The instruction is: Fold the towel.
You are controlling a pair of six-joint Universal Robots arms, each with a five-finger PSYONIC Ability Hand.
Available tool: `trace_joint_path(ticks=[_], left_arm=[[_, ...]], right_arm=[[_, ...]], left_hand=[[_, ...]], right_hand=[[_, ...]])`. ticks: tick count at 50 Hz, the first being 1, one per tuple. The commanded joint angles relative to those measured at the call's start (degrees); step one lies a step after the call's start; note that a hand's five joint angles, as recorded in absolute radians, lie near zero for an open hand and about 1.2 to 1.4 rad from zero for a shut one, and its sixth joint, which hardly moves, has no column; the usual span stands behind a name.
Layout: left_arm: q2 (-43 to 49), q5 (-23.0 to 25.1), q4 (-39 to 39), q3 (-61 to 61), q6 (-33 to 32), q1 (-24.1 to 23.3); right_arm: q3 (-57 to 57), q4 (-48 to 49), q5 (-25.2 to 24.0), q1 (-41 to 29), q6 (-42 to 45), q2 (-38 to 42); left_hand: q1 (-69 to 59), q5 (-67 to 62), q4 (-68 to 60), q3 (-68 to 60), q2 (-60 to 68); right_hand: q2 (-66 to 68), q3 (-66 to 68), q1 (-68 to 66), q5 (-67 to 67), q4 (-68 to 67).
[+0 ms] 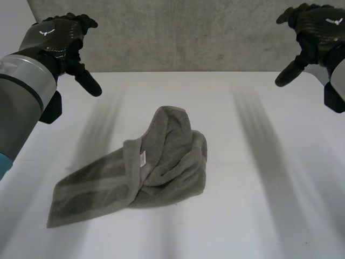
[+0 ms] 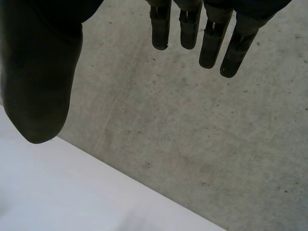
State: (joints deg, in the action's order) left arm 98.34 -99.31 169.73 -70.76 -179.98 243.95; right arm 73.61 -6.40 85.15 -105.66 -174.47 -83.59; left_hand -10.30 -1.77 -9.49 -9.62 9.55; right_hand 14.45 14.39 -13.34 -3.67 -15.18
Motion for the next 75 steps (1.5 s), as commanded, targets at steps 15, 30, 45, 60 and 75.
trace_joint_path(ticks=[15,30,45,60,75], left_arm=[[0.62,0.53,-3.61,-0.07,-0.55,1.09],[0.89,1.49,2.89,-21.87,-5.65,7.51],[10.89,10.98,18.34,-29.96,-8.90,1.46],[24.79,10.63,27.93,-21.45,-16.26,-3.30],[8.82,-0.26,51.27,-2.89,-19.20,-3.57]], right_arm=[[-0.75,-2.31,-3.57,-0.07,2.89,0.97],[2.95,-4.50,-17.39,-15.53,35.05,14.92],[1.09,3.31,-5.43,-19.50,21.73,29.62],[0.31,9.20,-4.90,-19.41,17.23,34.99],[-6.92,37.83,5.12,-16.43,18.99,16.46]], left_hand=[[0.25,1.73,-0.55,-0.43,0.49],[0.25,1.73,-0.55,-0.43,0.49],[0.08,1.56,-0.72,-0.60,0.66],[-44.13,-42.65,-44.93,-44.81,44.87],[-69.70,-68.23,-70.51,-70.38,70.45]], right_hand=[[-4.45,-4.39,3.34,3.67,5.18],[-4.45,-4.39,3.34,3.67,5.18],[-4.45,-4.39,3.34,3.67,5.18],[64.46,64.52,-65.56,-65.24,-63.72],[65.55,65.61,-66.66,-66.33,-64.82]])
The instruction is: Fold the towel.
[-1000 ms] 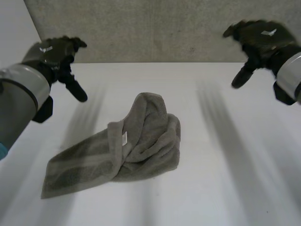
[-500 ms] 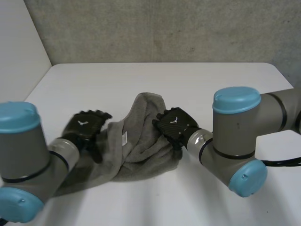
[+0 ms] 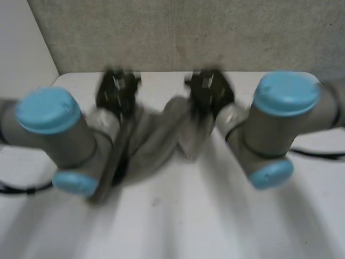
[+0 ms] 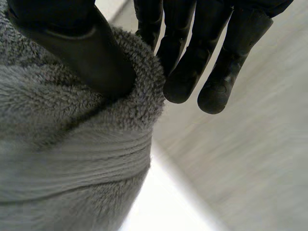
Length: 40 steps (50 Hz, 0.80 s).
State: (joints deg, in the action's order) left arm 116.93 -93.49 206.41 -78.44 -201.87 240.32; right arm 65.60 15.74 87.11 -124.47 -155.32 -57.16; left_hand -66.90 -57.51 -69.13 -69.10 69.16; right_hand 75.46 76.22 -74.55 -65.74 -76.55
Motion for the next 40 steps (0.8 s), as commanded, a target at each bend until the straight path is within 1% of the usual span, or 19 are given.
trace_joint_path(ticks=[1,3,4,9,11,12,14,17,19,23,25,26,27,31,33,36,38,39,40], left_arm=[[-9.79,-6.09,14.64,4.79,2.71,0.06],[-12.50,-6.18,19.63,1.91,5.15,-0.02],[-12.51,-6.17,19.65,1.89,5.17,-0.02],[-13.13,-2.83,18.42,-7.25,6.13,0.06],[-12.78,0.49,16.32,-14.95,6.13,0.06],[-12.78,0.51,16.31,-14.99,6.13,0.06],[-12.60,3.39,14.03,-22.60,6.05,0.68],[-12.60,4.29,13.14,-25.71,6.05,0.94],[-12.69,4.90,11.92,-31.13,5.96,2.16],[-13.30,4.99,11.30,-34.94,5.96,4.63],[-13.57,4.99,11.03,-36.26,5.96,5.43],[-14.26,4.99,10.60,-37.21,5.96,5.77],[-15.66,4.99,9.98,-38.09,5.87,6.04],[-18.84,4.99,8.66,-39.77,5.96,6.39],[-21.20,4.99,7.87,-41.26,6.05,6.31],[-22.71,4.99,7.60,-42.15,6.13,6.30],[-26.21,5.08,7.60,-43.98,6.13,6.30],[-26.22,5.08,7.60,-43.99,6.13,6.30],[-27.96,5.16,7.69,-44.77,6.13,6.30]], right_arm=[[1.10,15.72,3.15,2.39,-0.15,-9.99],[4.60,14.07,0.62,2.30,0.72,-11.39],[4.62,14.05,0.60,2.30,0.72,-11.40],[10.16,0.61,-6.60,2.04,3.89,-10.25],[13.13,-10.67,-10.28,2.04,8.34,-7.63],[13.15,-10.73,-10.29,2.04,8.37,-7.62],[16.47,-23.15,-12.92,2.03,16.06,-5.87],[18.24,-28.66,-13.63,2.21,20.15,-5.42],[21.48,-37.32,-13.72,2.91,27.50,-5.33],[23.60,-40.35,-14.16,3.62,30.43,-6.30],[24.39,-40.18,-14.51,4.23,30.26,-8.13],[24.40,-40.17,-14.51,4.23,30.26,-8.14],[24.40,-39.57,-14.60,4.32,29.39,-9.54],[23.69,-35.87,-14.95,5.02,24.90,-11.75],[22.73,-29.05,-15.22,6.51,15.72,-13.67],[22.20,-26.02,-15.30,7.40,10.31,-14.56],[20.36,-22.35,-15.30,9.84,-0.54,-15.09],[20.35,-22.33,-15.30,9.86,-0.59,-15.09],[18.44,-22.07,-15.39,10.90,-5.47,-14.74]], left_hand=[[-13.10,-12.49,-10.87,-10.90,10.84],[-13.10,-12.49,-10.87,-10.90,10.84],[-13.10,-12.49,-10.87,-10.90,10.84],[-13.10,-12.49,-10.87,-10.90,10.84],[-13.10,-12.49,-10.87,-10.90,10.84],[-13.10,-12.49,-10.87,-10.90,10.84],[-13.10,-12.49,-10.87,-10.90,10.84],[-13.10,-12.49,-10.87,-10.90,10.84],[-13.10,-12.49,-10.87,-10.90,10.84],[-13.10,-12.49,-10.87,-10.90,10.84],[-13.10,-12.49,-10.87,-10.90,10.84],[-13.10,-12.49,-10.87,-10.90,10.84],[-13.10,-12.49,-10.87,-10.90,10.84],[-13.10,-12.49,-10.87,-10.90,10.84],[-13.10,-12.49,-10.87,-10.90,10.84],[-13.10,-12.49,-10.87,-10.90,10.84],[-13.10,-12.49,-10.87,-10.90,10.84],[-13.10,-12.49,-10.87,-10.90,10.84],[-13.10,-12.49,-10.87,-10.90,10.84]], right_hand=[[4.54,3.78,-5.45,-4.26,-3.45],[4.54,3.78,-5.45,-4.26,-3.45],[4.54,3.78,-5.45,-4.26,-3.45],[4.54,3.78,-5.45,-4.26,-3.45],[4.54,3.78,-5.45,-4.26,-3.45],[4.54,3.78,-5.45,-4.26,-3.45],[4.54,3.78,-5.45,-4.26,-3.45],[4.54,3.78,-5.45,-4.26,-3.45],[4.54,3.78,-5.45,-4.26,-3.45],[3.43,2.67,-4.33,-3.14,-2.33],[-48.29,-49.05,47.38,48.57,49.38],[-48.55,-49.31,47.64,48.83,49.65],[-58.71,-59.47,57.80,58.99,59.81],[-63.69,-64.45,62.78,63.98,64.79],[-65.46,-66.22,64.55,65.74,66.55],[-65.37,-66.13,64.47,65.66,66.47],[-64.37,-65.13,63.46,64.65,65.47],[-64.36,-65.12,63.46,64.65,65.46],[-64.03,-64.79,63.12,64.32,65.13]])
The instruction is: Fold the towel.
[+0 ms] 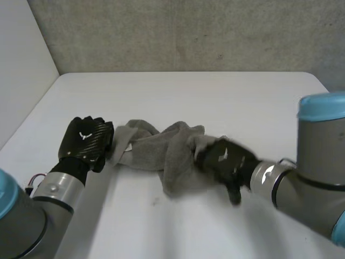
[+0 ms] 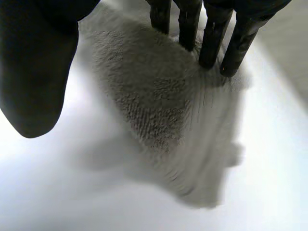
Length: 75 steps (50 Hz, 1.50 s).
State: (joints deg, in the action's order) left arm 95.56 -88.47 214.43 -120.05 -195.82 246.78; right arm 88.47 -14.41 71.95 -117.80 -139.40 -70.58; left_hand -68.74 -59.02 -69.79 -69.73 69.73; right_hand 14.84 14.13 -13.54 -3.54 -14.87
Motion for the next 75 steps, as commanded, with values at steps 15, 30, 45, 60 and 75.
trace_joint_path(ticks=[15,30,45,60,75], left_arm=[[-19.35,0.14,-0.06,-6.42,0.00,-0.16],[-21.38,0.14,0.90,-6.07,0.17,-0.07],[-7.75,-0.21,4.42,2.37,0.61,-1.57],[19.65,-0.12,-8.21,22.31,10.62,-4.91],[27.40,-0.12,-19.31,28.21,13.62,-5.00]], right_arm=[[-39.90,-7.44,-1.90,3.20,-40.15,23.61],[-66.67,-24.35,-8.30,-1.29,-43.66,47.45],[-61.04,-21.71,-7.88,-2.35,-44.90,36.13],[-13.88,-4.59,-1.73,0.64,-16.18,10.21],[5.14,9.93,-0.49,1.87,-7.90,1.23]], left_hand=[[-11.26,-10.98,-10.21,-10.27,10.27],[-11.26,-10.98,-10.21,-10.27,10.27],[40.87,41.14,41.91,41.86,-41.86],[53.32,53.59,54.36,54.31,-54.31],[35.15,35.43,36.19,36.14,-36.14]], right_hand=[[-1.39,-0.69,0.09,0.09,1.43],[4.96,5.66,-6.26,-6.26,-4.92],[65.16,65.87,-66.46,-66.46,-65.13],[65.16,65.87,-66.46,-66.46,-65.13],[65.16,65.87,-66.46,-66.46,-65.13]])
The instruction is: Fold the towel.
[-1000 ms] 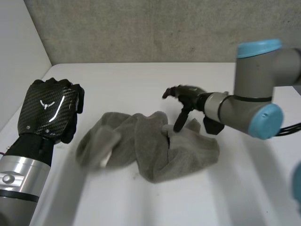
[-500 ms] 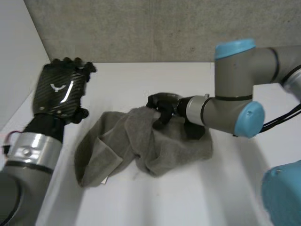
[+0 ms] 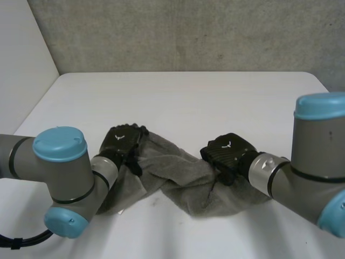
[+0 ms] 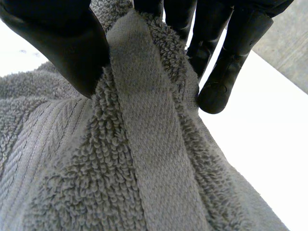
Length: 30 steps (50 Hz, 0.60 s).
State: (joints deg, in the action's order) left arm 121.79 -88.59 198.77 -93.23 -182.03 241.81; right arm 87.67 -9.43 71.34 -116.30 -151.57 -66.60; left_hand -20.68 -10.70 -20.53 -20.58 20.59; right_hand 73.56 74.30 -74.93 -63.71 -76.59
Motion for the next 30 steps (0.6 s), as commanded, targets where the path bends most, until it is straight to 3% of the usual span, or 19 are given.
trace_joint_path(ticks=[1,4,5,6,7,8,13,19,21,22,23,24,26,30], left_arm=[[1.08,-0.01,-4.79,1.73,-0.26,-0.02],[1.00,-0.01,-5.68,2.17,-0.26,-0.02],[0.91,-0.09,-6.46,3.05,-0.26,0.07],[0.91,-0.09,-6.47,3.05,-0.26,0.07],[0.99,-0.09,-7.42,4.19,-0.34,-0.02],[1.08,-0.01,-8.39,5.33,-0.43,-0.02],[1.52,-0.09,-11.92,9.47,-1.58,-0.11],[1.44,-0.53,-16.75,24.29,-7.10,-0.02],[-0.40,-1.32,-10.38,32.11,-6.94,0.15],[-0.41,-1.32,-10.33,32.15,-6.94,0.15],[-2.33,-2.37,-4.94,34.41,-6.85,0.24],[-2.34,-2.38,-4.89,34.43,-6.85,0.24],[-7.07,-5.00,9.54,34.00,-6.15,0.94],[-9.11,-6.25,18.93,32.23,-4.30,1.03]], right_arm=[[7.06,5.55,0.20,0.63,6.36,-3.44],[8.39,6.61,0.29,0.72,10.31,-3.88],[8.39,6.61,0.29,0.72,10.33,-3.89],[8.39,7.48,0.46,0.72,11.99,-3.89],[8.13,8.54,0.73,0.55,13.40,-3.89],[8.13,8.55,0.73,0.54,13.41,-3.89],[5.33,16.34,1.87,-0.07,18.76,-3.80],[0.39,27.97,3.63,-0.25,24.13,-3.62],[-3.81,41.95,3.89,-0.16,26.50,-3.71],[-3.82,42.03,3.89,-0.16,26.51,-3.71],[-4.87,51.26,3.72,-0.16,26.16,-3.88],[-6.10,61.09,4.33,-0.16,25.54,-3.97],[-6.11,65.89,4.59,-0.16,25.02,-4.23],[-6.37,62.60,4.60,-0.16,24.57,-4.94]], left_hand=[[-18.08,-18.06,-18.23,-18.18,18.17],[-27.55,-27.53,-27.70,-27.65,27.64],[-41.54,-41.52,-41.69,-41.64,41.63],[-41.68,-41.66,-41.83,-41.78,41.77],[-56.33,-56.32,-56.49,-56.43,56.42],[-59.29,-59.27,-59.44,-59.39,59.38],[-59.32,-59.30,-59.47,-59.42,59.41],[-59.32,-59.30,-59.47,-59.42,59.41],[-59.32,-59.30,-59.47,-59.42,59.41],[-59.32,-59.30,-59.47,-59.42,59.41],[-59.32,-59.30,-59.47,-59.42,59.41],[-59.32,-59.30,-59.47,-59.42,59.41],[-59.32,-59.30,-59.47,-59.42,59.41],[-59.32,-59.30,-59.47,-59.42,59.41]], right_hand=[[6.44,5.70,-5.07,-6.29,-3.41],[6.44,5.70,-5.07,-6.29,-3.41],[6.44,5.70,-5.07,-6.29,-3.41],[6.44,5.70,-5.07,-6.29,-3.41],[6.44,5.70,-5.07,-6.29,-3.41],[6.44,5.70,-5.07,-6.29,-3.41],[6.44,5.70,-5.07,-6.29,-3.41],[6.44,5.70,-5.07,-6.29,-3.41],[6.44,5.70,-5.07,-6.29,-3.41],[6.44,5.70,-5.07,-6.29,-3.41],[6.44,5.70,-5.07,-6.29,-3.41],[6.44,5.70,-5.07,-6.29,-3.41],[6.44,5.70,-5.07,-6.29,-3.41],[6.44,5.70,-5.07,-6.29,-3.41]])
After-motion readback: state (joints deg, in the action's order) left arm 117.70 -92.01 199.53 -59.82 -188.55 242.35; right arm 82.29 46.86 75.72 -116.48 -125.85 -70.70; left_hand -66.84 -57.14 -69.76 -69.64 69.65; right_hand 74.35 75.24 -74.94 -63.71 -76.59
